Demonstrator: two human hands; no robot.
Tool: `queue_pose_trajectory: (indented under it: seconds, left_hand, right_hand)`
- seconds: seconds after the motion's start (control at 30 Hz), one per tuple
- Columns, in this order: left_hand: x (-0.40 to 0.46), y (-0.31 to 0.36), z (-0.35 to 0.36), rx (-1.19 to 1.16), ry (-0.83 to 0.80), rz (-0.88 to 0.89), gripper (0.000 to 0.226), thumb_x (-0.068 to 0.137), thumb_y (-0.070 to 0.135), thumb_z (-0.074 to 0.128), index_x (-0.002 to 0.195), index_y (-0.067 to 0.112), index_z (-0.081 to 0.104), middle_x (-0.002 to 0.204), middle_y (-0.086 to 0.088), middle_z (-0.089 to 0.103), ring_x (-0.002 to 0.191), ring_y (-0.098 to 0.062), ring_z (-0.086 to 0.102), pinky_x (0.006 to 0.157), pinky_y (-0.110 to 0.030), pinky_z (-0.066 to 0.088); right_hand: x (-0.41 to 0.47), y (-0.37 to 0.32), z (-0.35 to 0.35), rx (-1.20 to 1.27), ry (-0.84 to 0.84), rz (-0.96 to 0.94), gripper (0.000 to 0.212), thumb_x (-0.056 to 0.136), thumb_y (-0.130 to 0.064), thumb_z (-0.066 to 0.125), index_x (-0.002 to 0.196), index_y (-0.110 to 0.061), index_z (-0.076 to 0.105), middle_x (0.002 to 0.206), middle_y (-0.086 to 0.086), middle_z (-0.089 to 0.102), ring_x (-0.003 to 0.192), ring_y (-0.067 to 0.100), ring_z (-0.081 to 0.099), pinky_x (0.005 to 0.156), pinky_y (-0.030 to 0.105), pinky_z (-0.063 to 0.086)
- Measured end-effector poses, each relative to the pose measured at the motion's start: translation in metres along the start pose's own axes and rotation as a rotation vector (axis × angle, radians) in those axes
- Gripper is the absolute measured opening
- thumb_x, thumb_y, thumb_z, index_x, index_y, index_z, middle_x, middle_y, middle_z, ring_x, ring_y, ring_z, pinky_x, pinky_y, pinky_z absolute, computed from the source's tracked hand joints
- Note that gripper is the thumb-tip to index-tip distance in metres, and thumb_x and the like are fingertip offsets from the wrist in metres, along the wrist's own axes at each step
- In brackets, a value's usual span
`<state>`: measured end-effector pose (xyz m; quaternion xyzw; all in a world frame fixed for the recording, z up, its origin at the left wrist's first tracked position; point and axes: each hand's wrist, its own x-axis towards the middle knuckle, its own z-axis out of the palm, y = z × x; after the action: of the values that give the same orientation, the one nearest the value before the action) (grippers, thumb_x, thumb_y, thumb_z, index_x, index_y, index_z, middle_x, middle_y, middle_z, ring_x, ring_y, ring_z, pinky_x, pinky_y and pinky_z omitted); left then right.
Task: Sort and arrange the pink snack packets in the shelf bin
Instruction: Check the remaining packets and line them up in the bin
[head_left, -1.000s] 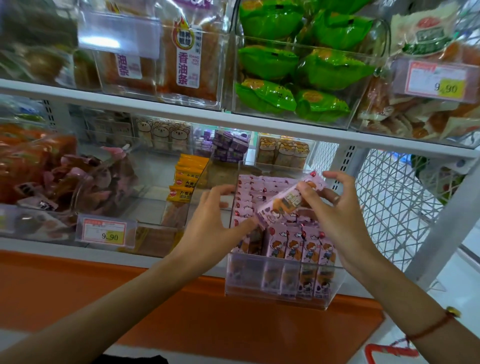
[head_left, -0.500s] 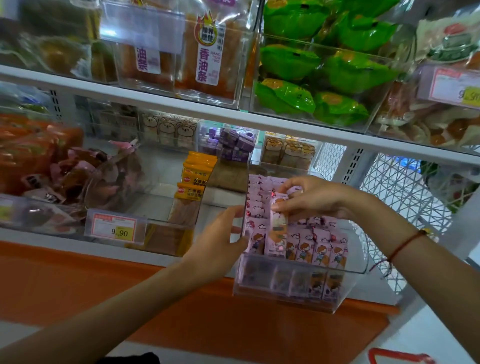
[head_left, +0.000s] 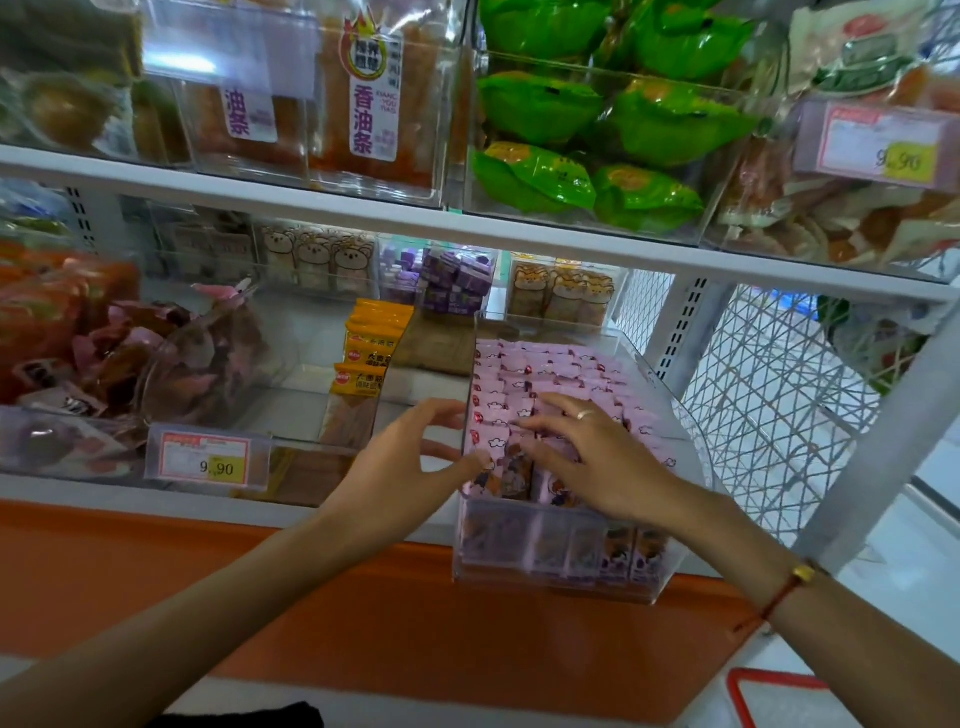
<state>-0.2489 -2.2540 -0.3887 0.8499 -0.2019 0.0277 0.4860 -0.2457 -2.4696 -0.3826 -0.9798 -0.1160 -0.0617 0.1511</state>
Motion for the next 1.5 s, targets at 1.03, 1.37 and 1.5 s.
queue_pose_trajectory:
  seconds: [1.03,1.37,1.5]
  left_hand:
    - [0.033,-0.016,0.006,-0.350,0.147,-0.088,0.024,0.085,0.045,0.055,0.109,0.042,0.058,0.108,0.024,0.063,0.104,0.001,0.060,0.091,-0.039,0.053]
    - [0.029,-0.007,-0.006,-0.200,0.201,-0.115,0.039,0.086,0.042,0.062,0.123,0.031,0.054,0.118,0.017,0.059,0.109,-0.002,0.056,0.093,-0.031,0.049]
    - [0.014,0.013,-0.010,-0.067,0.287,0.055,0.044,0.086,0.043,0.062,0.126,0.038,0.044,0.117,0.029,0.045,0.113,0.001,0.049,0.091,-0.021,0.041]
  right_hand:
    - [0.158,0.041,-0.014,-0.042,0.097,0.267,0.015,0.091,-0.023,0.060,0.089,-0.012,0.070,0.090,0.004,0.068,0.079,0.019,0.061,0.080,0.035,0.053]
    - [0.117,-0.007,-0.030,0.882,0.897,0.389,0.009,0.095,-0.016,0.054,0.095,-0.008,0.058,0.088,-0.004,0.058,0.074,0.000,0.057,0.067,0.009,0.042]
    - [0.054,-0.030,-0.039,1.101,0.870,0.402,0.008,0.097,-0.013,0.050,0.102,-0.012,0.056,0.097,-0.001,0.060,0.079,0.004,0.057,0.064,0.012,0.048]
